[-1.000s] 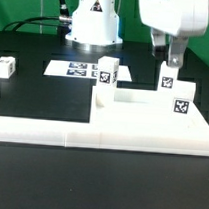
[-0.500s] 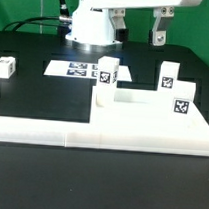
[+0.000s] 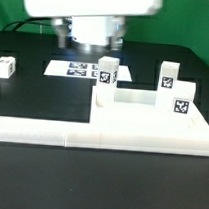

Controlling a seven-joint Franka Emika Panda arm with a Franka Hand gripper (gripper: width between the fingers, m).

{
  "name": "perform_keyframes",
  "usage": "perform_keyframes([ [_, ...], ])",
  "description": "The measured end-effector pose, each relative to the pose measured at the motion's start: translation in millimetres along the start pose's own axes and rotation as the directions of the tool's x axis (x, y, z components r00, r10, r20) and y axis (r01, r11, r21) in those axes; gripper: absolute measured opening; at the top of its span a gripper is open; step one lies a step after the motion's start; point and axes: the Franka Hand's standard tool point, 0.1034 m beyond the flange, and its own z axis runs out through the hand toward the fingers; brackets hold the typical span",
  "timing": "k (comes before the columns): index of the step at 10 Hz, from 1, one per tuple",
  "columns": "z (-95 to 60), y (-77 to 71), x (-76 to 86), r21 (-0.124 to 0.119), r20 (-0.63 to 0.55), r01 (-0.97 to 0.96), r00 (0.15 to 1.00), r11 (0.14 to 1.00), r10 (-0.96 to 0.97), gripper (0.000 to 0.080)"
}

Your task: Assemble square table

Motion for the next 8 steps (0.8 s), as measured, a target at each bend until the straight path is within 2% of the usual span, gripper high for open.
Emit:
perform_keyframes([
  [1, 0.8, 32.4, 4.7, -0.012, 0.001, 0.137, 0.991, 0.99, -0.137, 0.0649],
  [2, 2.2, 58.5, 9.5, -0.026, -0.003, 0.242, 0.97, 0.97, -0.242, 0.0649],
  [3, 4.9, 74.1, 12.4, -0.035, -0.002, 0.269, 0.963, 0.963, -0.269, 0.0649],
  [5, 5.6, 68.7, 11.2, -0.034, -0.002, 0.244, 0.97, 0.969, -0.244, 0.0649],
  [8, 7.1, 74.6, 10.1, -0.029, 0.004, 0.255, 0.967, 0.966, -0.255, 0.0649],
])
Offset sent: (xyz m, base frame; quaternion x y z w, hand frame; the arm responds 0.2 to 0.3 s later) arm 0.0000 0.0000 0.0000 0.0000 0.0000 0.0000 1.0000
